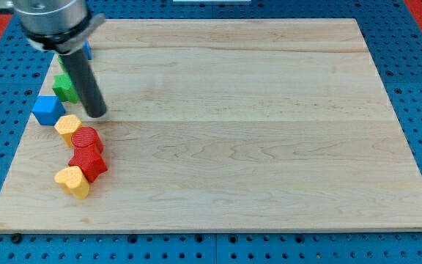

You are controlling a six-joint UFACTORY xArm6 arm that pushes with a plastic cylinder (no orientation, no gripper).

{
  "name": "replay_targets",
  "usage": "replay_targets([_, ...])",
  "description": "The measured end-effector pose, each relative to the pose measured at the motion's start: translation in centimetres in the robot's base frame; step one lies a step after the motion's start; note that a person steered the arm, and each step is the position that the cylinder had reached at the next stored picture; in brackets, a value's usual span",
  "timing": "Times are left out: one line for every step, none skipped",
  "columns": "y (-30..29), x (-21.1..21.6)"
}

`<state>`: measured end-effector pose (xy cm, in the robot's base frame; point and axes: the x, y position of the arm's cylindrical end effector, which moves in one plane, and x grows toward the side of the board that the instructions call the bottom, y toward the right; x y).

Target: Keep yellow hexagon below blue cube

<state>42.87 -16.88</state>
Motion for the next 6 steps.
replay_targets([2.6,0.0])
replay_targets([2.7,0.0])
replay_targets([3.2,0.2])
replay_targets([4.3,2.4])
replay_targets([4.9,2.8])
replay_targets([3.7,2.1])
